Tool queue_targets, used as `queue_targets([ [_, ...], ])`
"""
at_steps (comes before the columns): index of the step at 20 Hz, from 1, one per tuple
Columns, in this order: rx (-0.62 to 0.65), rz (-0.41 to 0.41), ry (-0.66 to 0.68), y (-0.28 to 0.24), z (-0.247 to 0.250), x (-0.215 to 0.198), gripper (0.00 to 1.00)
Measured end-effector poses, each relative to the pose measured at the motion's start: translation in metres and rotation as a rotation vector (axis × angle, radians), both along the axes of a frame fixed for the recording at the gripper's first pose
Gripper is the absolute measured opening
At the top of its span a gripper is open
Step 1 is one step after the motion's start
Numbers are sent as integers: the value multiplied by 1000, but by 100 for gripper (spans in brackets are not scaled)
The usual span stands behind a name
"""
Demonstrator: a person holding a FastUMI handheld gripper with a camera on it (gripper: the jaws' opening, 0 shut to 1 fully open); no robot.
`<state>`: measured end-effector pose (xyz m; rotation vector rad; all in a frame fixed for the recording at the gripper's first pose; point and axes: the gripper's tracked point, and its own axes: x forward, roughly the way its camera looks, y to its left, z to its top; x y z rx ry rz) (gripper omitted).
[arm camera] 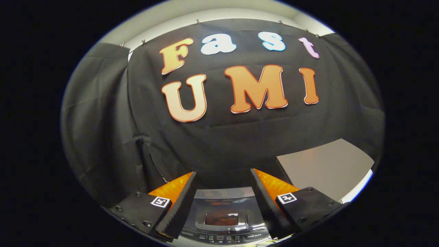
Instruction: Put the clothes into the washing machine and then close the washing machine lid.
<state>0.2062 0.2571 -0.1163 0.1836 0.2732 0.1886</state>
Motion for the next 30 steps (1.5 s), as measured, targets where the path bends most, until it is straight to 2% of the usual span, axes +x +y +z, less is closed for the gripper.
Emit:
queue_targets([
  [5, 64, -77, -41, -47, 40, -30, 98],
  [9, -115, -119, -119, -83, 93, -61, 98],
  [14, -141, -136, -194, -105, 147, -93, 98],
  [23, -140, -163, -234, -158, 175, -126, 98],
  [30, -149, -185, -254, -187, 181, -132, 98],
])
